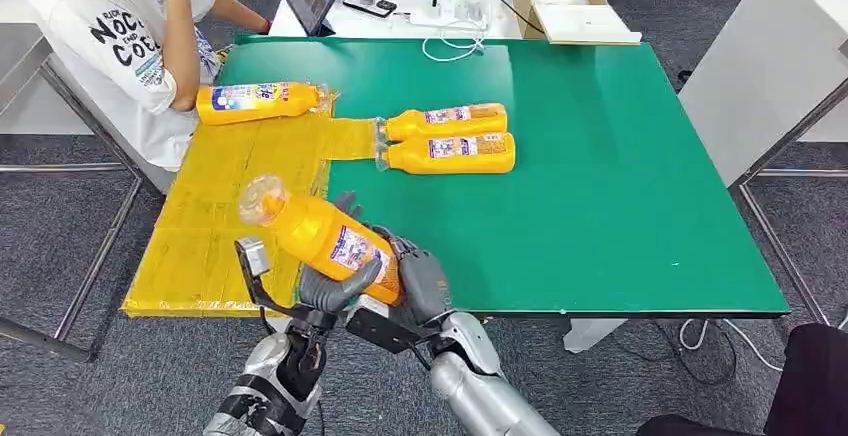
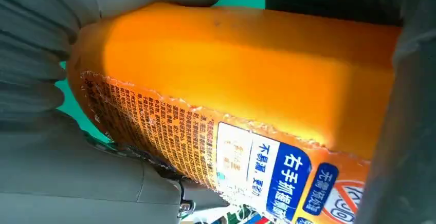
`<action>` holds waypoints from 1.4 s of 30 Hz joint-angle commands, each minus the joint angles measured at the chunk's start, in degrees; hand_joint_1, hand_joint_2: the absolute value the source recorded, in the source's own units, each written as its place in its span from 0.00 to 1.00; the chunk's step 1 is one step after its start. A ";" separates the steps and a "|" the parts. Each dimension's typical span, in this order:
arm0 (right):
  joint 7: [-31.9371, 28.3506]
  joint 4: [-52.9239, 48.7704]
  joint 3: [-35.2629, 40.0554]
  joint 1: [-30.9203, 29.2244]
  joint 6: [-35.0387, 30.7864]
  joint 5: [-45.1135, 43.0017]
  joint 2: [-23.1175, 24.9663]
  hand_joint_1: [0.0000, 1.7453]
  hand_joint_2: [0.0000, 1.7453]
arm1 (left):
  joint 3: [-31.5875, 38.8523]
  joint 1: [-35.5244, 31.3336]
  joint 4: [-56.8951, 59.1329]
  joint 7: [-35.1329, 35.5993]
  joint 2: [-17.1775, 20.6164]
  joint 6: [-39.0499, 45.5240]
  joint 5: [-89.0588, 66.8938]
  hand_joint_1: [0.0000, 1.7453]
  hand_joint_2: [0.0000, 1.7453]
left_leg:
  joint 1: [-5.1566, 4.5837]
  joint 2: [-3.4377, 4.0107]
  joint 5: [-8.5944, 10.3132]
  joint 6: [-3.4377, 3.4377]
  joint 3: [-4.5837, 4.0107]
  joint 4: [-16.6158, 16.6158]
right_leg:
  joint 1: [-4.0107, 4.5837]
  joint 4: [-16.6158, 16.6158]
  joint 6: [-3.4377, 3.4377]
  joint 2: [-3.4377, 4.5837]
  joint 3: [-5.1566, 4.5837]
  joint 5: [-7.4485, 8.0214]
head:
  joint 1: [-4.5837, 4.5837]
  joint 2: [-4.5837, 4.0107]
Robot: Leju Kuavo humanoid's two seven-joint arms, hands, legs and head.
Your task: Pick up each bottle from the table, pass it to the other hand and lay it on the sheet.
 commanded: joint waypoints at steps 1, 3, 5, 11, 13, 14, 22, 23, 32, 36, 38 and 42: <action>-1.17 5.40 6.05 0.68 3.84 0.22 -0.63 1.00 1.00 | -0.19 -4.18 2.30 0.39 -2.13 -0.33 0.76 0.00 1.00 | 0.02 -0.19 -0.11 0.06 0.25 0.00 | 0.06 -0.04 -0.13 -0.27 0.34 -0.16 | 0.00 0.00; -0.90 5.64 6.11 0.62 4.96 -0.23 -0.70 1.00 1.00 | 0.75 -3.70 0.81 -0.59 -2.55 0.24 1.65 0.94 1.00 | 0.03 -0.12 -0.10 0.05 0.21 0.02 | 0.07 -0.02 -0.12 -0.22 0.27 -0.14 | -0.02 0.00; -0.74 5.89 6.20 0.51 5.67 -0.45 -0.79 1.00 1.00 | 1.83 -3.32 -0.53 -0.83 -3.00 0.19 3.22 1.00 1.00 | 0.05 -0.16 -0.07 0.04 0.15 0.01 | 0.07 -0.03 -0.12 -0.25 0.21 -0.12 | 0.00 0.00; -0.23 6.67 6.22 0.28 6.88 -0.88 -0.91 1.00 1.00 | 3.21 -2.51 -4.04 -1.05 -3.33 1.33 4.39 1.00 1.00 | 0.05 -0.16 -0.07 0.05 0.13 0.03 | 0.08 -0.02 -0.12 -0.26 0.18 -0.12 | -0.02 0.00; 0.04 7.05 6.29 0.16 7.25 -0.83 -0.89 1.00 1.00 | 3.19 -2.38 -4.25 -1.00 -3.34 1.44 4.35 1.00 1.00 | 0.04 -0.20 -0.07 0.05 0.16 0.02 | 0.07 -0.01 -0.13 -0.32 0.21 -0.15 | -0.02 0.00; 0.04 7.05 6.29 0.16 7.25 -0.83 -0.89 1.00 1.00 | 3.19 -2.38 -4.25 -1.00 -3.34 1.44 4.35 1.00 1.00 | 0.05 -0.20 -0.10 0.05 0.22 0.02 | 0.09 -0.03 -0.15 -0.34 0.29 -0.17 | 0.00 0.00; 0.08 7.09 6.31 0.18 7.21 -0.81 -0.85 1.00 1.00 | 3.16 -2.22 -4.21 -1.06 -3.43 1.48 4.37 1.00 1.00 | 0.03 -0.16 -0.04 0.04 0.11 0.00 | 0.06 -0.03 -0.10 -0.28 0.13 -0.11 | 0.00 0.00; 0.08 7.09 6.31 0.18 7.21 -0.81 -0.85 1.00 1.00 | 3.16 -2.22 -4.21 -1.06 -3.43 1.48 4.37 1.00 1.00 | 0.05 -0.21 -0.09 0.06 0.21 0.01 | 0.08 -0.04 -0.14 -0.35 0.26 -0.16 | 0.00 0.00; 3.08 7.80 5.14 -0.34 5.85 -0.62 -0.23 0.00 0.00 | 2.78 -1.71 -5.91 -1.89 -3.03 3.40 2.41 1.00 1.00 | 0.04 -0.18 -0.05 0.04 0.11 0.00 | 0.07 -0.02 -0.12 -0.30 0.14 -0.12 | 0.00 0.00; 2.72 5.29 3.26 -0.19 5.52 -2.10 -0.47 0.00 0.00 | 2.65 -1.43 -8.09 -6.84 -1.87 10.09 -5.69 1.00 1.00 | 0.05 -0.15 -0.09 0.04 0.18 0.03 | 0.08 -0.01 -0.14 -0.27 0.21 -0.15 | -0.02 0.00; 1.94 1.66 1.93 0.37 5.99 -3.66 -1.14 0.00 0.00 | 3.71 -2.14 -8.84 -10.38 -1.17 16.52 -11.73 1.00 1.00 | 0.03 -0.18 -0.10 0.05 0.20 0.03 | 0.07 0.01 -0.16 -0.32 0.24 -0.18 | 0.00 0.00; 0.23 -3.62 0.14 1.05 6.35 -6.30 -2.05 0.00 0.00 | 5.96 -4.62 -8.61 -13.64 0.27 29.01 -20.58 1.00 1.00 | 0.03 -0.06 -0.11 0.05 0.19 0.04 | 0.07 0.02 -0.16 -0.19 0.22 -0.14 | -0.02 0.00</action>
